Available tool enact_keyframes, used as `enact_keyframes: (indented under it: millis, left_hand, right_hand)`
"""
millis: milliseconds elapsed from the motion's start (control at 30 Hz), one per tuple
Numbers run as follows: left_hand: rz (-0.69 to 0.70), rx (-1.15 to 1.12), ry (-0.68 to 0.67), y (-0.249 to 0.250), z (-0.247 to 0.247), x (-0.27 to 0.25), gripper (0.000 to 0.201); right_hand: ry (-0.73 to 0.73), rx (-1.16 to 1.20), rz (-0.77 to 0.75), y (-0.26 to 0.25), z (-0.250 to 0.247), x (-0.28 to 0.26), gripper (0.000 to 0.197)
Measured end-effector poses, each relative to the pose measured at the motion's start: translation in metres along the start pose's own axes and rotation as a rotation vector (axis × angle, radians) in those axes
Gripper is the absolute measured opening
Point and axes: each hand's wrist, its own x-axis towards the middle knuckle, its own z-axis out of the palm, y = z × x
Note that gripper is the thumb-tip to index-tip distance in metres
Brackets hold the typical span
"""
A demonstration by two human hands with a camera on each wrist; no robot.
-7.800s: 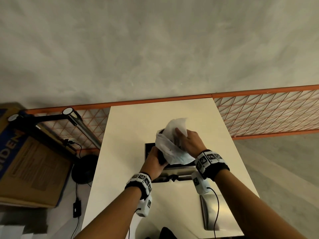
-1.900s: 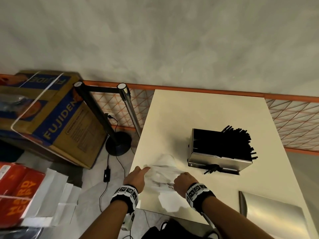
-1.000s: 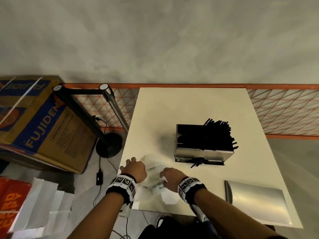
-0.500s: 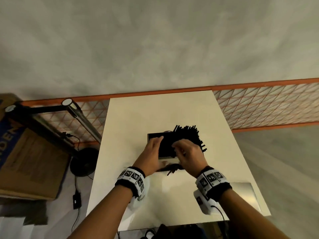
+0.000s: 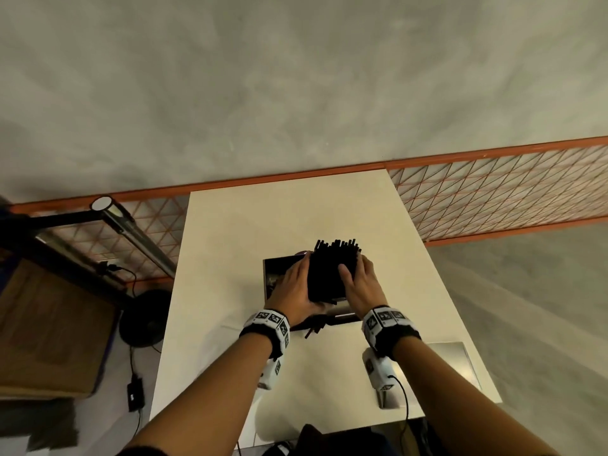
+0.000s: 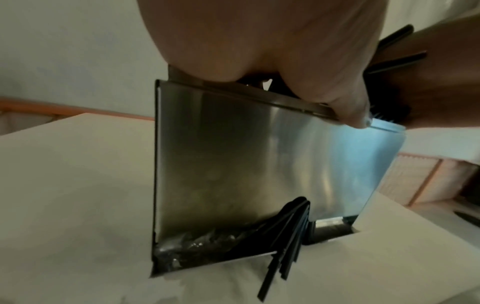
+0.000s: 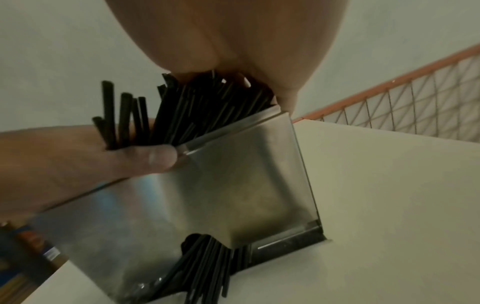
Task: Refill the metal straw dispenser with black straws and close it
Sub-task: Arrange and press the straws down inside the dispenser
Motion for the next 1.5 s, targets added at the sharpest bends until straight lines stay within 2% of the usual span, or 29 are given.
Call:
enact_keyframes:
  millis: [133,267,400,600,800,1000,1067,1267,1500]
  left_hand:
    - [-0.024,-0.025,0.000,-0.001,-0.002,0.001,0.126]
    - [-0.026,-0.040,0.007,-0.001,-0.001,0.001,0.121]
    - [-0.029,-0.053,0.016,-0.006,0.001,0.001,0.117]
    - [-0.055,-0.034,0.009,-0.005,0.001,0.004,0.110]
    - [-0.062,-0.004,-0.015,-0.008,0.002,0.005,0.103]
    - [-0.079,0.026,-0.038,-0.008,0.003,0.007,0.104]
    - [-0.086,0.026,-0.037,-0.008,0.003,0.007,0.104]
    - [-0.088,0.028,-0.028,-0.005,0.002,0.006,0.103]
    - [-0.090,0.029,-0.019,-0.005,0.003,0.005,0.104]
  right_hand:
    - [0.034,0.003,-0.004,-0.006,0.013,-0.003,0.077]
    - [0.043,0.135,-0.007,-0.015,0.002,-0.001,0.065]
    - [0.009,0.079,0.003,-0.011,-0.014,0.008,0.058]
    - [-0.130,0.030,-0.026,0.000,-0.030,0.023,0.093]
    - [-0.203,-0.071,-0.032,-0.005,-0.033,0.030,0.105]
    - [-0.277,-0.310,-0.082,-0.007,-0.029,0.034,0.096]
    - [-0.262,-0.331,-0.098,-0.005,-0.028,0.036,0.096]
    - [-0.290,-0.378,-0.047,-0.007,-0.025,0.040,0.065]
    - [-0.313,-0.336,-0.009,-0.007,-0.025,0.044,0.065]
